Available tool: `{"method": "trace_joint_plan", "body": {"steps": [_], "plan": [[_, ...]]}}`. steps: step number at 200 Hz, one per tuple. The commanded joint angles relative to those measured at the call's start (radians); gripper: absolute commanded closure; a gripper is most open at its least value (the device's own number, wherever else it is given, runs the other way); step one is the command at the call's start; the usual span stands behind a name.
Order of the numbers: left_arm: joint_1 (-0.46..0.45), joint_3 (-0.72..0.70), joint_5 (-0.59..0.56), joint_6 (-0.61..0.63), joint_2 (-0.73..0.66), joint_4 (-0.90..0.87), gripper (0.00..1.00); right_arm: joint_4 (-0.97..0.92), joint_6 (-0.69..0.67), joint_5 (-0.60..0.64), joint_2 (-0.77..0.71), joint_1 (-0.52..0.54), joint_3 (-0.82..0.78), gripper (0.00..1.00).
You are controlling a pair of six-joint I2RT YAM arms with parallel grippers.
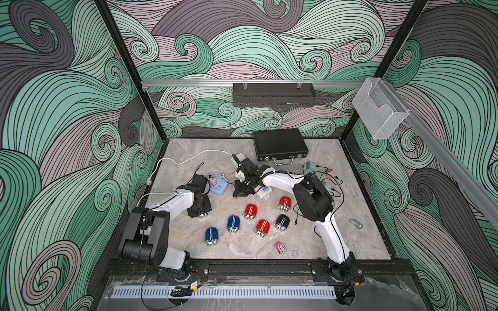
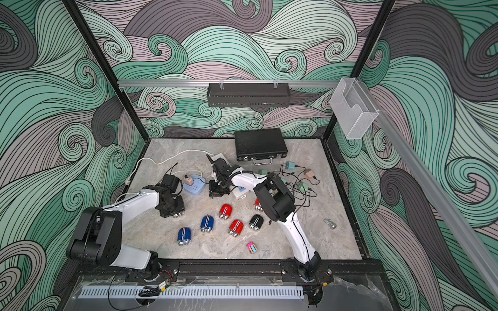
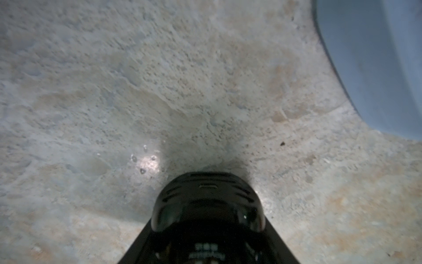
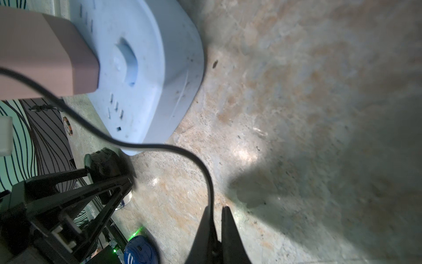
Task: Unplug the electric shaver
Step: Place the charging cable at the center of the board, then remove the plug from the socket.
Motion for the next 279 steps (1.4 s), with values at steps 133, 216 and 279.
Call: {"method": "trace_joint_plan", "body": {"steps": [133, 216, 279], "plan": [[0.005, 0.076, 0.001, 0.018, -0.089, -0.07, 0.32, -0.075, -0.079, 0.11, -0.126, 0.017, -0.006, 0.63], [0.014, 0.145, 0.012, -0.005, -0.136, -0.089, 0.33, -0.224, -0.268, 0.278, -0.14, 0.094, 0.164, 0.54], [0.102, 0.203, 0.159, -0.039, -0.09, -0.035, 0.33, -0.286, -0.389, 0.368, -0.088, 0.131, 0.334, 0.49]]}}
